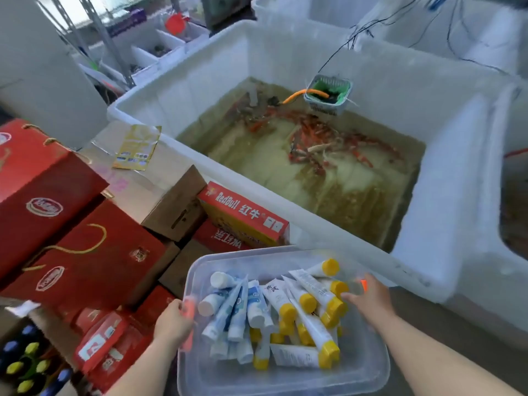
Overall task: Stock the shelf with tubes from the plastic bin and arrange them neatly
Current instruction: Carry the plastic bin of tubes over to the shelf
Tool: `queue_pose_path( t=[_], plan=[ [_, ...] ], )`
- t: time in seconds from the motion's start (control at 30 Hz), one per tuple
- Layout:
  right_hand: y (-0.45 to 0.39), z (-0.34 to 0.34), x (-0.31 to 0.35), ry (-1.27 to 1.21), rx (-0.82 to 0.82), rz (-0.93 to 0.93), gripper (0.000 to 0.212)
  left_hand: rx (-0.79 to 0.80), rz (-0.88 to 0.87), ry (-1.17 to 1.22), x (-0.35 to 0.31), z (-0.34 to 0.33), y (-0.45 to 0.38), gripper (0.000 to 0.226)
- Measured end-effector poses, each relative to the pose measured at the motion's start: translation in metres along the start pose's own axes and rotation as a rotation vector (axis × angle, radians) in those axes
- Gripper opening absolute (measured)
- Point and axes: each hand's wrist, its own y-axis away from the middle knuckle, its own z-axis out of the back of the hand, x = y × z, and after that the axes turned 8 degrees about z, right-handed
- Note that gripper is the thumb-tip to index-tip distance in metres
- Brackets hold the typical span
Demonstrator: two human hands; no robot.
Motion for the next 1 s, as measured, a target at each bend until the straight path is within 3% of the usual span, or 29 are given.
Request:
queue_pose_path(
  t=[0.2, 0.7, 1.0],
  plan=[
    [0.014, 0.033, -0.055, -0.057, -0.103, -0.121, 0.053, -0.018, -0.140, -0.142, -0.050, -0.026, 0.018, 0.029],
    [0.081, 0.076, -0.134, -0.225, -0.298, -0.363, 0.047, 0.141, -0.338, -0.342, -0.140, -0.071, 0.056, 0.029],
    [0.157, 0.064, -0.184, -0.365, -0.491, -0.620, 0.053, 0.206, -0.626, -0.633, -0.220, -0.119, 0.093, 0.032]
  ],
)
